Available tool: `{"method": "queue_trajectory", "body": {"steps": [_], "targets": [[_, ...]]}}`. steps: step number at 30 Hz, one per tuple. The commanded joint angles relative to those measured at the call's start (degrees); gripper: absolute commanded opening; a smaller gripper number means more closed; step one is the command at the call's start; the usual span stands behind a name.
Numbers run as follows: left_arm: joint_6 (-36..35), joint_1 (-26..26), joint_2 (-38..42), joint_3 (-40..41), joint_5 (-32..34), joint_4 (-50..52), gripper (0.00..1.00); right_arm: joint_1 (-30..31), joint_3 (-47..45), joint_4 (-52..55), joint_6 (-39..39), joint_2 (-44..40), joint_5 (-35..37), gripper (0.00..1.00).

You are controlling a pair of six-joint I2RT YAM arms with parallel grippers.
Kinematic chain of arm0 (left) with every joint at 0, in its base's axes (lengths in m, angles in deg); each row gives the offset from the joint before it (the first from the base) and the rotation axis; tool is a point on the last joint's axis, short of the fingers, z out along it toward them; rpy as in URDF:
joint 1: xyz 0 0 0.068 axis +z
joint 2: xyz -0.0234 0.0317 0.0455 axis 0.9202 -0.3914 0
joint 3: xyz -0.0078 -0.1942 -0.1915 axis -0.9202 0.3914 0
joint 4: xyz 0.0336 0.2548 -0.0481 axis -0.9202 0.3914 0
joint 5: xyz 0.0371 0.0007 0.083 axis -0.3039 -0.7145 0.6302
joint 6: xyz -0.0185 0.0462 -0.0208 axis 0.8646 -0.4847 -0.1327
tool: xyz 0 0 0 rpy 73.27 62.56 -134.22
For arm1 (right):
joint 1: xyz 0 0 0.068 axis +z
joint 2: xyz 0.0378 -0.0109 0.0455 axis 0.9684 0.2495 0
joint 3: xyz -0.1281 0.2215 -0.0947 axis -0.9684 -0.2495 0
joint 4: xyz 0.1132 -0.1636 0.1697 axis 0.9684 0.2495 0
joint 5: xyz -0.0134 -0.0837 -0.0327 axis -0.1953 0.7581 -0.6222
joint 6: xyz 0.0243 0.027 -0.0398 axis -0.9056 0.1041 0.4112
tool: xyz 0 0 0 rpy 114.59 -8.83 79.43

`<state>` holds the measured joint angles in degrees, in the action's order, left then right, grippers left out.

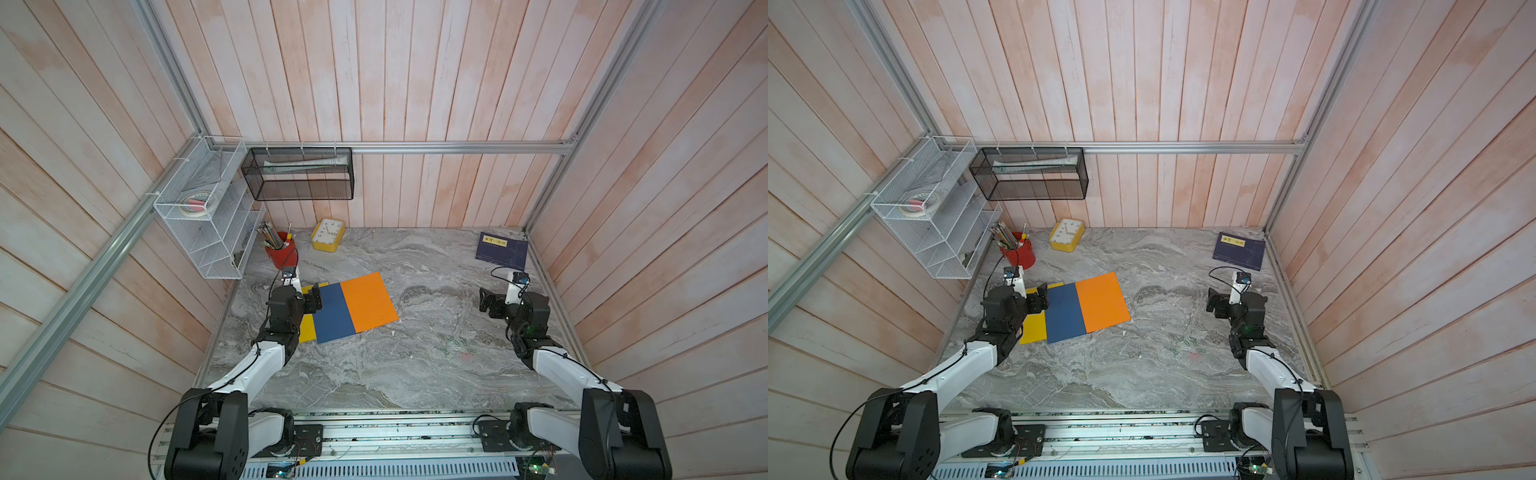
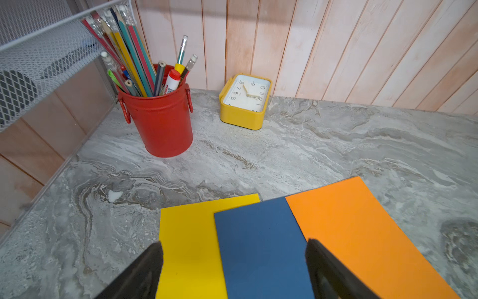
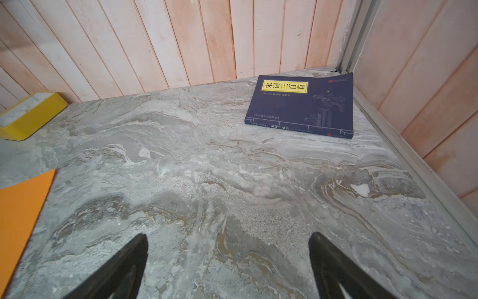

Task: Unclip the paperclips from the documents
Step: Reset both arms

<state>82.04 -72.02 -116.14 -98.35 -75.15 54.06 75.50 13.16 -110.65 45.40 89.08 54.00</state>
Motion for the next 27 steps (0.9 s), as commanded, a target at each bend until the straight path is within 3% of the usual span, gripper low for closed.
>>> {"method": "queue_trajectory", "body": {"steps": [1,6,15,27], "targets": [[-2.9,1.4,-1.9,2.3,1.8,-12.4,0.89,-0.5,-1.1,-11.4,2.0,3.1,4.3,0.98],[-3.9,2.5,-7.6,4.5,2.0,-21.5,0.89,-1.1,-2.7,-18.6,3.4,6.6,7.4,0.98],[-4.5,3.3,-15.0,8.2,4.4,-35.7,0.89,-4.2,-6.1,-32.0,3.8,12.2,4.9,0.98],[-3.8,4.0,-17.6,9.2,4.0,-40.0,0.89,-4.3,-8.5,-45.2,4.3,20.9,1.6,0.98]]}}
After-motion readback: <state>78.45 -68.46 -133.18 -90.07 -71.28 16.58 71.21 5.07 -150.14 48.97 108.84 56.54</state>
